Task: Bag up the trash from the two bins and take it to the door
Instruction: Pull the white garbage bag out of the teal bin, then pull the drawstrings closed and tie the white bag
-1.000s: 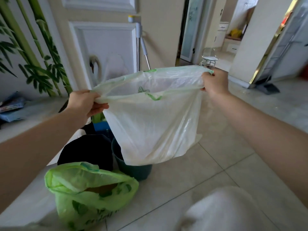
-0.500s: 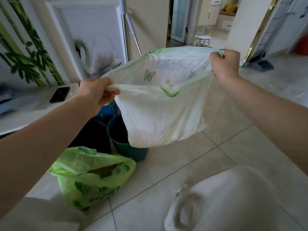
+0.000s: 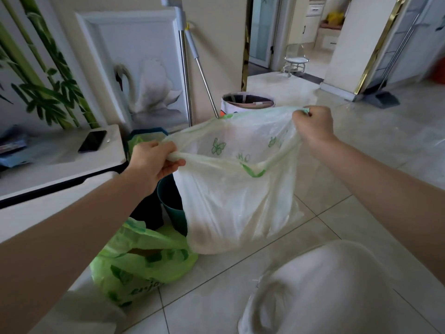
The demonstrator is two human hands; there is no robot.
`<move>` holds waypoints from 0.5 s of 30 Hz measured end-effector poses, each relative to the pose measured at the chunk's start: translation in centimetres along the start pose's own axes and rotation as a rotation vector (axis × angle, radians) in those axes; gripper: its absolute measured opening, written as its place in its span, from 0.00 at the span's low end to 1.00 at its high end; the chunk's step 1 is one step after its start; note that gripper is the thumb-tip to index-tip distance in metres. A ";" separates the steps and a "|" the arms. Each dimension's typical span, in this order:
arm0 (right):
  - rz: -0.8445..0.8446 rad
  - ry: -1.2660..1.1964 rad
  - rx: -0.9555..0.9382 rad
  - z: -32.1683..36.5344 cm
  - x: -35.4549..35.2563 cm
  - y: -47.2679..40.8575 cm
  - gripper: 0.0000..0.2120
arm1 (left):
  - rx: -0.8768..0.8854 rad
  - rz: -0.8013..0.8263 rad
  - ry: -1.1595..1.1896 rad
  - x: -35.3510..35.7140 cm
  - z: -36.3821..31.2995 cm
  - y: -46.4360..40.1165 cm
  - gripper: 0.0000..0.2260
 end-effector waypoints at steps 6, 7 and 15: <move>0.132 0.091 0.149 -4.6 3.3 2.1 0.10 | -0.212 -0.064 -0.010 -1.8 7.5 -1.0 0.02; 0.157 0.107 0.167 -5.3 3.7 2.4 0.11 | -0.248 -0.078 -0.010 -2.1 8.7 -1.1 0.03; 0.279 0.108 0.269 -9.4 8.2 2.7 0.11 | -0.381 -0.178 -0.050 -5.6 14.4 -2.1 0.06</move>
Point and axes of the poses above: each hand's wrist, its own y-axis away from the middle knuckle, its own x-axis out of the palm, z = x × y, the point moved 2 cm from there along -y, towards the middle knuckle, and after that the axes turned 11 degrees about z, right-handed, at the moved point
